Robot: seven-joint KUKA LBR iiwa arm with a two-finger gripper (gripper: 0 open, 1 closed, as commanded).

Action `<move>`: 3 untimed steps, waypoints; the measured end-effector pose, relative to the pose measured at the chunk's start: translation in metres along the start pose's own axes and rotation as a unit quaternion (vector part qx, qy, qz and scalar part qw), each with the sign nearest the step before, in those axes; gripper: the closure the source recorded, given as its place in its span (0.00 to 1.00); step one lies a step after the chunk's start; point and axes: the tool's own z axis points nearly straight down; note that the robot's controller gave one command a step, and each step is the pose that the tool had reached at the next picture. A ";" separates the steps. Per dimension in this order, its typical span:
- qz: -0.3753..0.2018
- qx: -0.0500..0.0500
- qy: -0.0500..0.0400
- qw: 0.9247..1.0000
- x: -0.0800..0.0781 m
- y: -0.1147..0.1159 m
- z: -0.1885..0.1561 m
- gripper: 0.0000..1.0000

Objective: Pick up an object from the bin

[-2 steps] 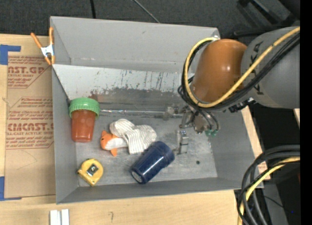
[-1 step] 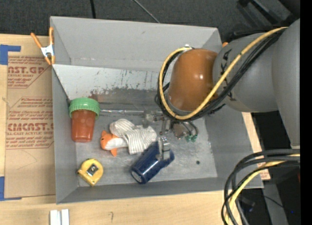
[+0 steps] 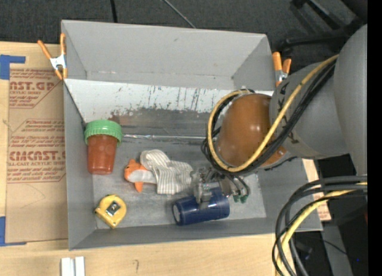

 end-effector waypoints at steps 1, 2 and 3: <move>0.000 0.000 0.004 1.000 0.003 0.000 0.003 0.00; 0.000 0.000 0.005 1.000 0.003 0.000 0.003 0.00; -0.125 -0.003 0.012 0.992 0.010 0.009 0.022 1.00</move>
Offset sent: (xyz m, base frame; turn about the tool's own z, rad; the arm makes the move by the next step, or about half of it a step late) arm 0.0000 0.0000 0.0000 0.0000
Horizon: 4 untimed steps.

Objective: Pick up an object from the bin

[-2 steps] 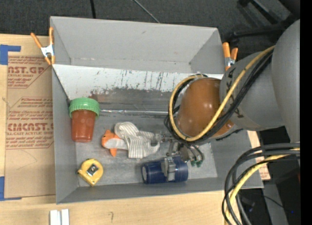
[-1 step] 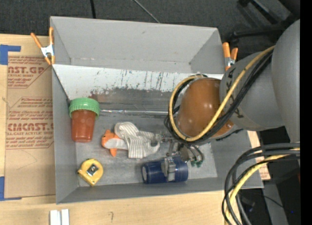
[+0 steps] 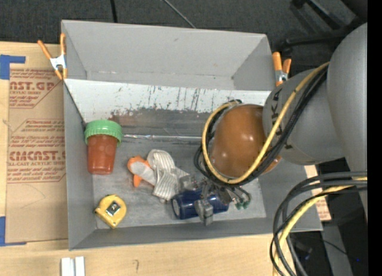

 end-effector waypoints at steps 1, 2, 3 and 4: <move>0.000 0.000 0.000 1.000 0.000 0.000 0.000 1.00; -0.006 0.000 0.000 1.000 -0.001 0.001 0.000 1.00; -0.046 0.002 -0.005 0.999 0.003 -0.007 -0.004 1.00; -0.056 0.001 -0.005 0.998 0.005 -0.021 0.000 1.00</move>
Offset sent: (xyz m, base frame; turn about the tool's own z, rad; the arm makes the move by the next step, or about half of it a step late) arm 0.0014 0.0011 -0.0088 -0.0469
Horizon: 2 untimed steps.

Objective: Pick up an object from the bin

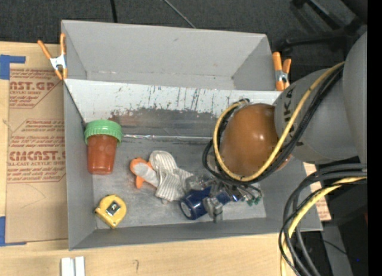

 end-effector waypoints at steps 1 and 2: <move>-0.006 0.002 0.008 1.000 -0.009 0.002 0.000 1.00; -0.004 0.004 0.009 1.000 -0.014 0.005 0.000 1.00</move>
Offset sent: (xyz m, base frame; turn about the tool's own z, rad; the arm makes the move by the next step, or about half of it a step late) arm 0.0099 0.0172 -0.0085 -0.0085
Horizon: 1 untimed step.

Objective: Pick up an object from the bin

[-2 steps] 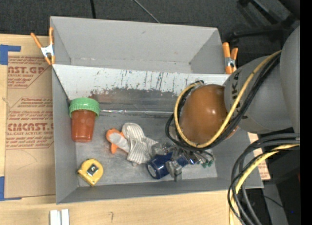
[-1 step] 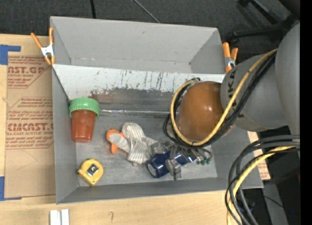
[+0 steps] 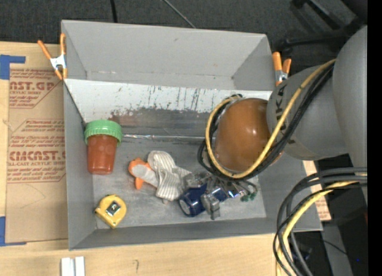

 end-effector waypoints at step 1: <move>-0.018 -0.006 -0.003 1.000 -0.006 -0.012 0.000 1.00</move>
Offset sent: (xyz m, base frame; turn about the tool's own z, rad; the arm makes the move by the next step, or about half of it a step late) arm 0.0548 -0.0182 -0.0081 -0.0472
